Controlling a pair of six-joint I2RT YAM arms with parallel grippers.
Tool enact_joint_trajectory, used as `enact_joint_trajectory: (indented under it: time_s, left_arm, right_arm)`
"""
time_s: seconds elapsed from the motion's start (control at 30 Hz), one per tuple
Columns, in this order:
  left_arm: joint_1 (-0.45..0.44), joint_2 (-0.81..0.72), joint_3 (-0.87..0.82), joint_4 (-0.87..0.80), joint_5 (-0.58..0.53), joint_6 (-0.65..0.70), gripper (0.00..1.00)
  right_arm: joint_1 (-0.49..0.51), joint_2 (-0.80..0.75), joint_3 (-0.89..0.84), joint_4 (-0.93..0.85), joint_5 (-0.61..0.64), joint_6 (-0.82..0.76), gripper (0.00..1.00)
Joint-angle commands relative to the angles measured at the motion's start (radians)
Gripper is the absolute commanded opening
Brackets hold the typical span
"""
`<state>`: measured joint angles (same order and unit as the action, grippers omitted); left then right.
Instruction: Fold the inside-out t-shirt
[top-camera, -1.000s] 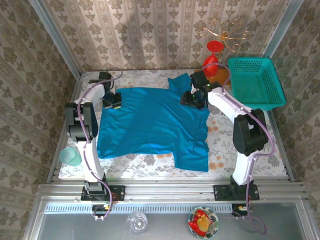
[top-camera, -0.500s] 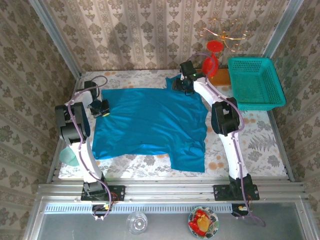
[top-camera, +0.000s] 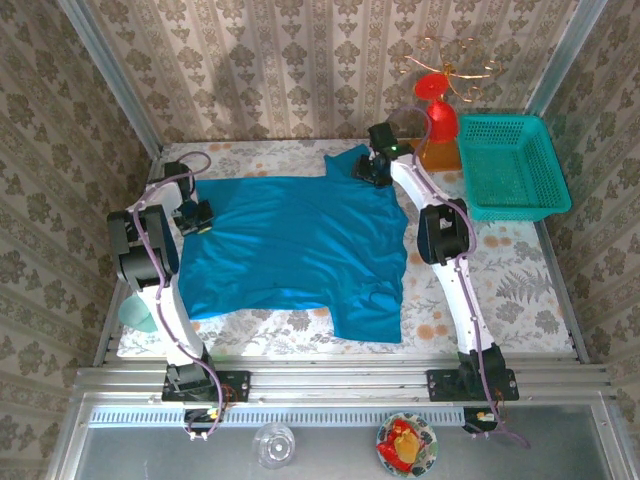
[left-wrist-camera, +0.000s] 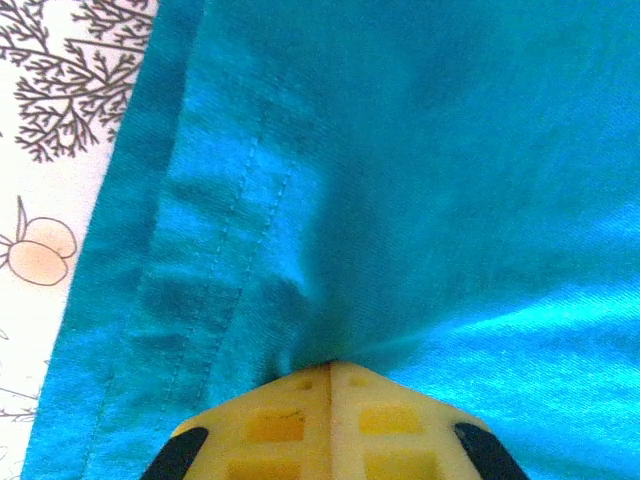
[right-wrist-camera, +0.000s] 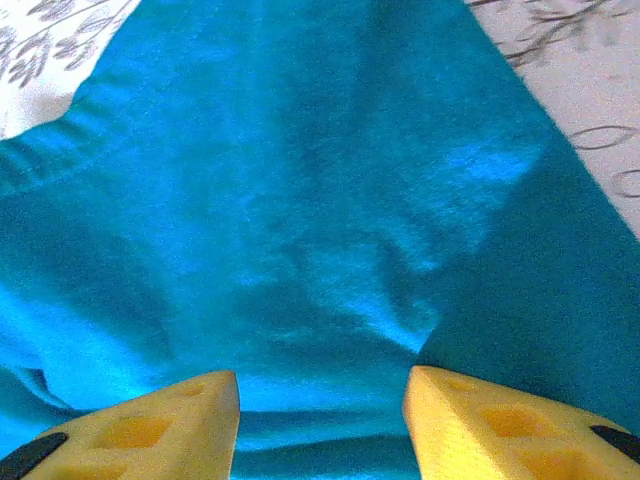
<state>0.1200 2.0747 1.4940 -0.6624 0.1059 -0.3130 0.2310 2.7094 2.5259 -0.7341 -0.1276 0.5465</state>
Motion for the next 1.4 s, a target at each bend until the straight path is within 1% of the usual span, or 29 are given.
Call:
enact_joint_trajectory:
  time_s: [0.0,0.07,0.2,0.3,0.53,0.67,0.9,1.0,1.13,1.23,1.37]
  left_arm:
    - [0.005,-0.034,-0.047,0.003,-0.018,0.005,0.13]
    - [-0.002,-0.063,-0.053,0.013,-0.010,-0.004,0.16]
    - [-0.014,-0.103,-0.065,0.024,0.049,-0.023,0.17]
    - [-0.028,-0.140,-0.079,0.027,0.069,-0.029,0.18]
    - [-0.075,-0.212,-0.117,0.014,0.104,-0.032,0.18]
    - [-0.096,-0.250,-0.159,0.020,0.109,-0.039,0.19]
    - [-0.112,-0.318,-0.225,0.026,0.117,-0.044,0.19]
    - [-0.116,-0.353,-0.253,0.027,0.119,-0.047,0.19]
    - [-0.120,-0.404,-0.299,0.027,0.121,-0.050,0.19]
    - [-0.120,-0.445,-0.336,0.026,0.123,-0.050,0.19]
    - [-0.124,-0.496,-0.394,0.028,0.123,-0.051,0.19]
  right_arm:
    - [-0.044,0.027,0.005,-0.111,0.091,0.051,0.51]
    - [-0.047,0.020,0.001,-0.101,0.121,0.039,0.52]
    - [-0.047,0.018,0.012,-0.082,0.146,0.023,0.52]
    - [-0.041,0.001,0.011,-0.072,0.144,0.009,0.52]
    - [-0.002,-0.110,-0.047,0.023,0.000,-0.048,0.52]
    - [0.018,-0.153,-0.057,0.015,-0.066,-0.053,0.51]
    - [0.056,-0.226,-0.101,-0.017,-0.258,-0.072,0.49]
    - [0.079,-0.293,-0.187,-0.005,-0.310,-0.069,0.48]
    - [0.110,-0.413,-0.390,0.081,-0.397,-0.021,0.47]
    - [0.137,-0.508,-0.514,0.104,-0.404,-0.020,0.47]
    - [0.155,-0.664,-0.732,0.173,-0.398,0.025,0.47]
